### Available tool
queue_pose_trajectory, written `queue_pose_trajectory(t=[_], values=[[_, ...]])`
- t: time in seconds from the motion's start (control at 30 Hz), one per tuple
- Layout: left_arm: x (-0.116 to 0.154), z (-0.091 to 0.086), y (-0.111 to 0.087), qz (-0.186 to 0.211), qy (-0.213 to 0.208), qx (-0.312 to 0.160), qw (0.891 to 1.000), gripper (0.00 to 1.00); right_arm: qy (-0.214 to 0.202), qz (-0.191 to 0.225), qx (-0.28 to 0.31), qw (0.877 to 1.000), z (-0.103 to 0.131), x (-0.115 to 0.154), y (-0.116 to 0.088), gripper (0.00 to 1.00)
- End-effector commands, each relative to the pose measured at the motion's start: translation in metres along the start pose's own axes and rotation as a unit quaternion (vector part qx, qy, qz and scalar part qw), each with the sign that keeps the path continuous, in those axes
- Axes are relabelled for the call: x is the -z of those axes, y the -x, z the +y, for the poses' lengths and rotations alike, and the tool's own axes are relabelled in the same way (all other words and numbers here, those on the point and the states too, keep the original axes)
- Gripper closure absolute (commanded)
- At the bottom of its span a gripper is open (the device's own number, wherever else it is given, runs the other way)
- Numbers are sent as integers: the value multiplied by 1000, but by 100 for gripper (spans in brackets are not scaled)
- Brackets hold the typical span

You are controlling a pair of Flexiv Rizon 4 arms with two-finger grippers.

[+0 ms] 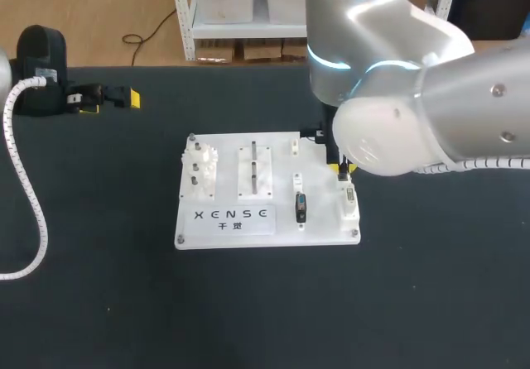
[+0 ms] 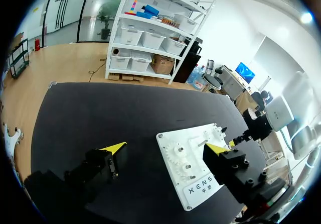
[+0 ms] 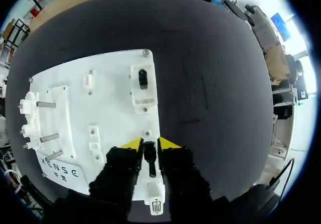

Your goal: Insert the USB connector, Ethernet cable, and multi-pin plug into their matching sockets one by one.

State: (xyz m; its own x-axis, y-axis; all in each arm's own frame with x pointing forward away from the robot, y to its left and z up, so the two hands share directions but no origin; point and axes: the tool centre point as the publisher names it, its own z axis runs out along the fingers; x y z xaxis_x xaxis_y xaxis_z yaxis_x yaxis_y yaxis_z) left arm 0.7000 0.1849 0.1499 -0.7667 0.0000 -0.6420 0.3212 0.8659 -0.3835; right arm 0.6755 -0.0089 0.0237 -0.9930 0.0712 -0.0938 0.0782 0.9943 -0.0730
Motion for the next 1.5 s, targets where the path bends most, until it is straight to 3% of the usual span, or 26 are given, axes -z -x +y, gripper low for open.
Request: queue_pose_trajectory(t=[0.03, 0.23, 0.43, 0.73, 1.17, 1.5], values=[[0, 0, 0, 0, 0, 0, 1000, 0, 12, -26, 0, 1000, -4, 18, -7, 0], [0, 0, 0, 0, 0, 0, 1000, 0, 25, -50, 13, 998, 7, 48, -12, 0], [0, 0, 0, 0, 0, 0, 1000, 0, 41, -33, 37, 998, 28, 60, -38, 0], [0, 0, 0, 0, 0, 0, 1000, 0, 59, 14, 66, 996, 52, 44, -73, 0], [0, 0, 0, 0, 0, 0, 1000, 0, 58, 21, 89, 994, 67, 22, -77, 0], [0, 0, 0, 0, 0, 0, 1000, 0, 59, 22, 89, 994, 64, 10, -85, 0]])
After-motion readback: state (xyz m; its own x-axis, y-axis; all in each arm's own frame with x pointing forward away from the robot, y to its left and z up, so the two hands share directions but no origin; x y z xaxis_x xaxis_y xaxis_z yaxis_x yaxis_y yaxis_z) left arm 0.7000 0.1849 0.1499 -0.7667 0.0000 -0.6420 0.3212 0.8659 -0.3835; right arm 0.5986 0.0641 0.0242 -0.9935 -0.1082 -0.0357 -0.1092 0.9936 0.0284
